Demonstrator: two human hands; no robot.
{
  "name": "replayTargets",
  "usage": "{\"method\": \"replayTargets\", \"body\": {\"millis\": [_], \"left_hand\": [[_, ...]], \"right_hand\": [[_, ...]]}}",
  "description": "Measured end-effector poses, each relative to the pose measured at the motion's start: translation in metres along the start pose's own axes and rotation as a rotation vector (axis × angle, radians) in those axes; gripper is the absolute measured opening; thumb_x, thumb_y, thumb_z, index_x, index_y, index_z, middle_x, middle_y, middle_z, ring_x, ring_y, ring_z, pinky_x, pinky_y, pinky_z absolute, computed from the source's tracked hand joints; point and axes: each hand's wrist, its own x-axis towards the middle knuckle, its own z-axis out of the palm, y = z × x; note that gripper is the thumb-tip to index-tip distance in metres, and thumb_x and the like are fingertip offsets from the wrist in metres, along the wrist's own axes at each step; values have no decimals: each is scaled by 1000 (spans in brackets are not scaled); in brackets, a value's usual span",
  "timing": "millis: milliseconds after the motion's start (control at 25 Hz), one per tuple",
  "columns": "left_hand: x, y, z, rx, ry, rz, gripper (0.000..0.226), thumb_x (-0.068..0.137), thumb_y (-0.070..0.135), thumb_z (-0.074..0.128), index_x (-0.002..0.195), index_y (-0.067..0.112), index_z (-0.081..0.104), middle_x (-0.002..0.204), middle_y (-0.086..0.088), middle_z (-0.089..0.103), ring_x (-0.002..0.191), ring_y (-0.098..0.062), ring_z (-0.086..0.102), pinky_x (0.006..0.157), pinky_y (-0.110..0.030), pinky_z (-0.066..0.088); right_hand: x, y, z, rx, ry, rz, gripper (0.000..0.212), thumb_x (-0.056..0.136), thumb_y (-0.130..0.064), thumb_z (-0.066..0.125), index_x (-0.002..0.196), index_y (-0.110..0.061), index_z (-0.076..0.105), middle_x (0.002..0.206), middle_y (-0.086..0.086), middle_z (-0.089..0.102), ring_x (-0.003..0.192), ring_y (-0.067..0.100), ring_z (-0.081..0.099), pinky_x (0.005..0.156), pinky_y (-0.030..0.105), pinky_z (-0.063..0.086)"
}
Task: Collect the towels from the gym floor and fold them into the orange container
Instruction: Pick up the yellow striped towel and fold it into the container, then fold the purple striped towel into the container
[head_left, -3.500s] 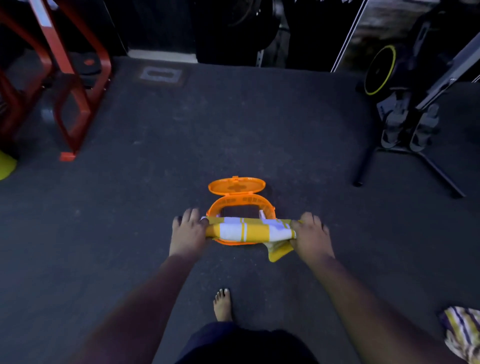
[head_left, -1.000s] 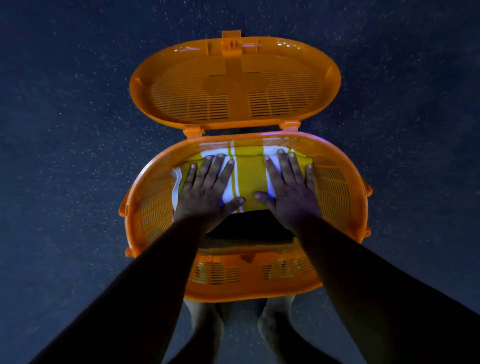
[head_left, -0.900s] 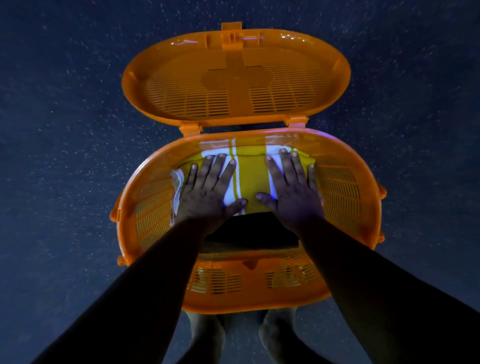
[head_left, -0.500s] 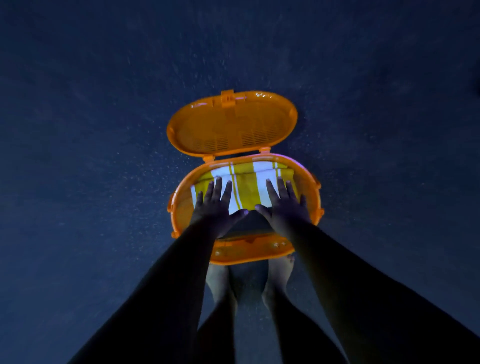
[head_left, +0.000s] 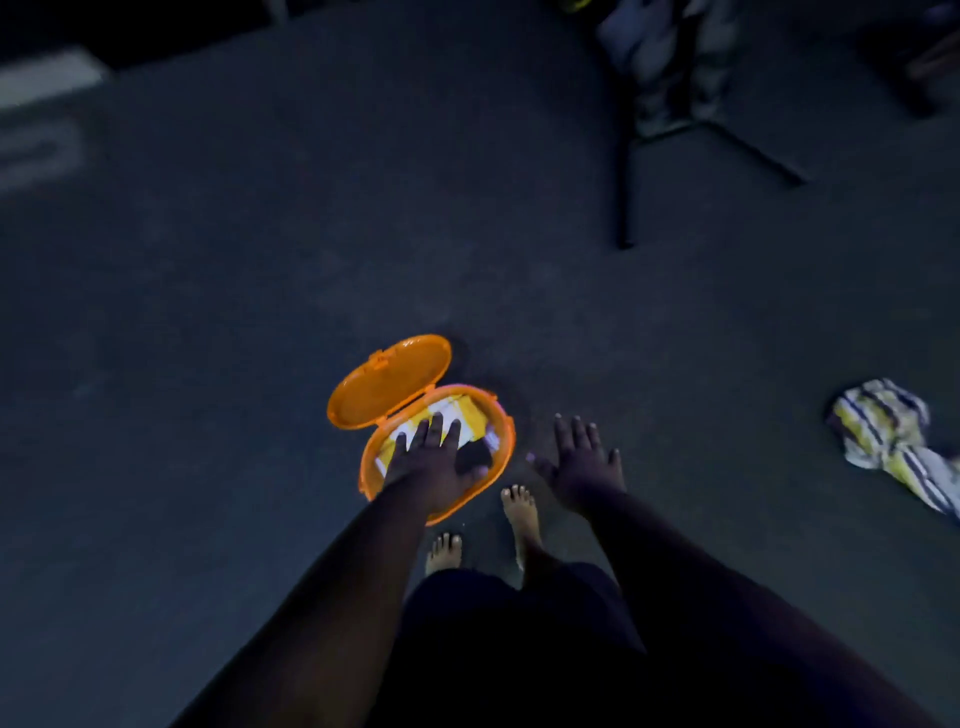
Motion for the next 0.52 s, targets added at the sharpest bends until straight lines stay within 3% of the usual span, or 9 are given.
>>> {"method": "replayTargets", "body": {"millis": [280,520], "left_hand": [[-72,154,-68,306,117,468,97,92,79,35,164,25,-2,171,-4,-9,158,-23,-4,126,-49,2],[-113,292,-72,509,164,693,100,90,82,33,163,26,-4,171,-3,-9,158,-22,-3,127,-49,3]], "right_hand": [[-157,96,-44,273,285,296,93,90,-81,26,161,-30,-4,170,2,-5,157,24,-7,121,62,9],[-246,203,-42,430,444,489,94,89,-83,26,161,-32,-5,170,1,-4,157,23,-7,121,63,8]]}}
